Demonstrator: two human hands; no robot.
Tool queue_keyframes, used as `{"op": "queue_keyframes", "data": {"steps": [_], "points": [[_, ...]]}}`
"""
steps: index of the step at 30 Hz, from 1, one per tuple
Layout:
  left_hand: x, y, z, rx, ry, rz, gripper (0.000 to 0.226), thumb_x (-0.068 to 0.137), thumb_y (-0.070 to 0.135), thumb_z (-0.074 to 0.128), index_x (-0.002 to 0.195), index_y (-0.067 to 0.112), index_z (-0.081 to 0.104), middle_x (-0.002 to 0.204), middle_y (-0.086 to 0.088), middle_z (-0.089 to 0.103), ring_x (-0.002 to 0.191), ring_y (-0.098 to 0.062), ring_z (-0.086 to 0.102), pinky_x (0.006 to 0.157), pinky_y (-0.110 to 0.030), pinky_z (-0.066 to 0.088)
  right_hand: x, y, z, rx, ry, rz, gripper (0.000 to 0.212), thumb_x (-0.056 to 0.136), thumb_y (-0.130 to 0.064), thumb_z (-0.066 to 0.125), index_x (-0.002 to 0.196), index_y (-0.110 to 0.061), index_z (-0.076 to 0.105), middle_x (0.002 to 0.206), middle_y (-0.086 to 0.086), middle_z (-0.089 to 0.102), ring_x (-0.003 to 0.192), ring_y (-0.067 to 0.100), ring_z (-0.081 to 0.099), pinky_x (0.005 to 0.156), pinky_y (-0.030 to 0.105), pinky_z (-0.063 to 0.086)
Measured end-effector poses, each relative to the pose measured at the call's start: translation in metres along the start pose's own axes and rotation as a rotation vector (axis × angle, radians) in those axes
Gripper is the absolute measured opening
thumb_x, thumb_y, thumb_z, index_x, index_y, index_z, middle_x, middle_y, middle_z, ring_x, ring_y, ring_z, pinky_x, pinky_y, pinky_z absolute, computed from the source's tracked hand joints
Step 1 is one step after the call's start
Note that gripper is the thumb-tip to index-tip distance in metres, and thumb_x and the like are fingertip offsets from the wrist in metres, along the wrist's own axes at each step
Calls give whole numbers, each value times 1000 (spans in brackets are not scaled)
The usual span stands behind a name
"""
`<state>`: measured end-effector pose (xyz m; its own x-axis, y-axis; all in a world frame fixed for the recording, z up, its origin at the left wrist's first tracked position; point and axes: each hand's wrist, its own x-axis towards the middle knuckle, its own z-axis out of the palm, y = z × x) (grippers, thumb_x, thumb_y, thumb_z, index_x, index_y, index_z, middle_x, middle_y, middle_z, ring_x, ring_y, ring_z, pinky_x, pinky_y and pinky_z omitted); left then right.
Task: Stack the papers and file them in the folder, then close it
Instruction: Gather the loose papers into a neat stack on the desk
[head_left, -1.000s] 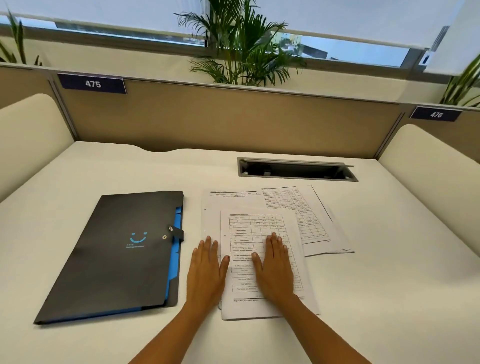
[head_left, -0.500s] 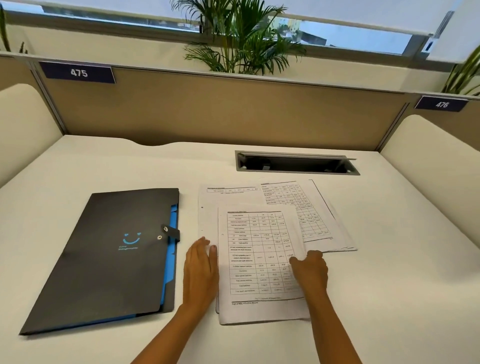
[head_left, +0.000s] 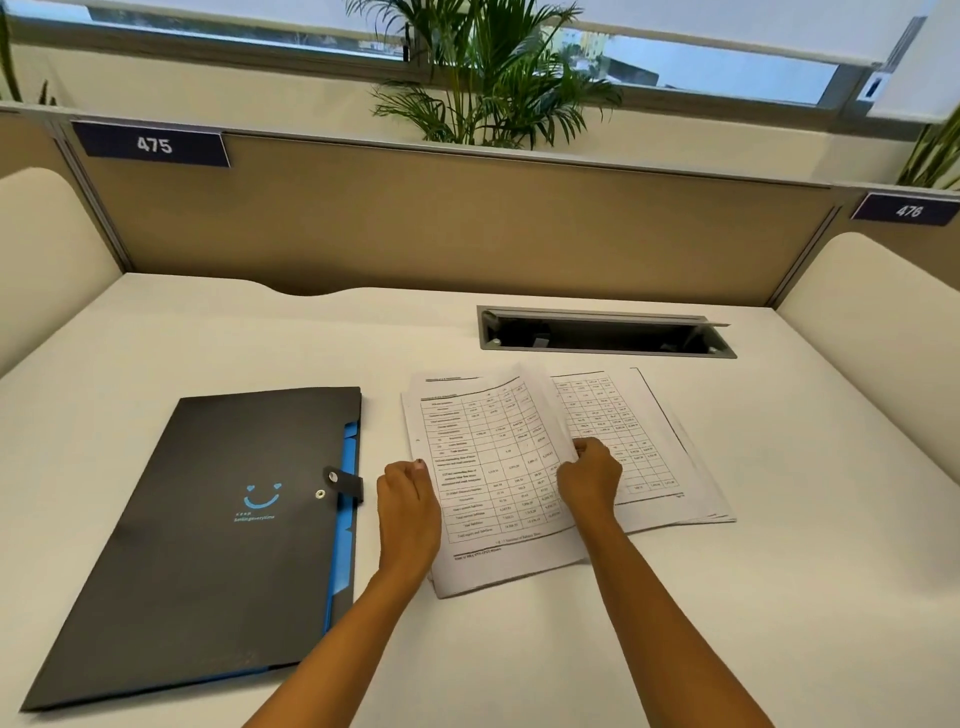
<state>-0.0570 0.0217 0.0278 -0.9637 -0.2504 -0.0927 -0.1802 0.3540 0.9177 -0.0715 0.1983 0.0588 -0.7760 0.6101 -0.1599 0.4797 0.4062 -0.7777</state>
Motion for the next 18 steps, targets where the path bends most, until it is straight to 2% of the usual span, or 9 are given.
{"op": "queue_keyframes", "data": {"steps": [2, 4, 6, 9, 13, 16, 18], "points": [[8, 6, 1, 33, -17, -41, 30, 99, 23, 36, 115, 0, 46, 118, -18, 53, 96, -22, 51, 76, -26, 38, 10, -1, 10, -119, 39, 16, 33, 81, -4, 64, 113, -2, 56, 119, 19, 61, 109, 37, 56, 91, 45, 52], [16, 12, 2, 61, -42, -75, 31, 98, 17, 39, 125, 0, 42, 127, -19, 49, 105, -27, 52, 79, -26, 39, 14, -1, 16, -278, 65, 32, 40, 81, -11, 63, 119, -5, 52, 123, 18, 54, 114, 36, 48, 94, 44, 45], [22, 17, 4, 77, -69, -101, 33, 97, 10, 41, 128, 1, 38, 130, -18, 48, 100, -23, 51, 78, -26, 40, 15, 0, 20, -337, 62, 14, 45, 81, -13, 61, 123, -4, 47, 125, 19, 50, 114, 35, 47, 93, 42, 44], [29, 21, 7, 76, -136, -119, 38, 95, 5, 44, 131, 3, 33, 130, -17, 52, 100, -24, 54, 76, -28, 46, 20, 2, 18, -264, 55, 21, 43, 82, -11, 62, 122, -4, 47, 121, 18, 55, 106, 36, 56, 85, 43, 51], [30, 25, 15, 84, -211, -90, 46, 93, 5, 49, 135, 4, 31, 131, -16, 57, 113, -31, 59, 88, -36, 52, 32, 5, 0, -183, 47, 99, 33, 84, -9, 61, 116, -7, 50, 116, 17, 63, 102, 36, 62, 80, 41, 53], [30, 26, 27, 106, -250, -66, 44, 92, 8, 54, 132, 0, 39, 131, -14, 57, 105, -26, 61, 87, -31, 51, 44, 13, -20, -126, 107, 113, 33, 84, -5, 61, 116, -7, 53, 115, 18, 64, 102, 37, 62, 82, 43, 53], [29, 26, 37, 134, -271, -30, 44, 91, 10, 55, 132, 1, 43, 132, -12, 55, 107, -24, 59, 90, -28, 47, 53, 21, -34, -97, 160, 134, 35, 83, -4, 62, 117, -8, 54, 116, 18, 63, 103, 38, 62, 83, 44, 53]]}}
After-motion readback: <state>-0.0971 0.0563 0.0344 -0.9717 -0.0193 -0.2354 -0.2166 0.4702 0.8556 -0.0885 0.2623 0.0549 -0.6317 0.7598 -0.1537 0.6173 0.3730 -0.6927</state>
